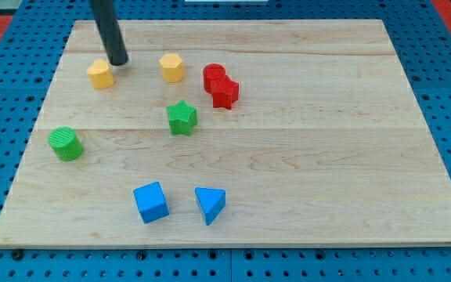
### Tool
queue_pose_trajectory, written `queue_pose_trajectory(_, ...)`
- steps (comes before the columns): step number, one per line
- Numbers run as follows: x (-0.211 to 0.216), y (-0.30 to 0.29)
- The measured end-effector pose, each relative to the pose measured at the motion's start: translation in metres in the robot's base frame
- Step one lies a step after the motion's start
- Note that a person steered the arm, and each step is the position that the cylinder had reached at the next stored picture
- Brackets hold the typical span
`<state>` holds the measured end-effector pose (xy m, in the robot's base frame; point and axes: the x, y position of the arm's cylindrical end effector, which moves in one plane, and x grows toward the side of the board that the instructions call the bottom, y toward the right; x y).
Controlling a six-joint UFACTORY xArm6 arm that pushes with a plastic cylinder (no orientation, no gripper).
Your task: Push the yellow hexagon into the yellow heart
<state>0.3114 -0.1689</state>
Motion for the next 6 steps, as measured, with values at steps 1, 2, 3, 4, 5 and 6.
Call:
queue_pose_trajectory(1, 0.029, -0.011)
queue_pose_trajectory(2, 0.017, -0.021)
queue_pose_trajectory(3, -0.046, 0.025)
queue_pose_trajectory(4, -0.052, 0.115)
queue_pose_trajectory(5, -0.01, 0.113)
queue_pose_trajectory(6, 0.016, 0.044)
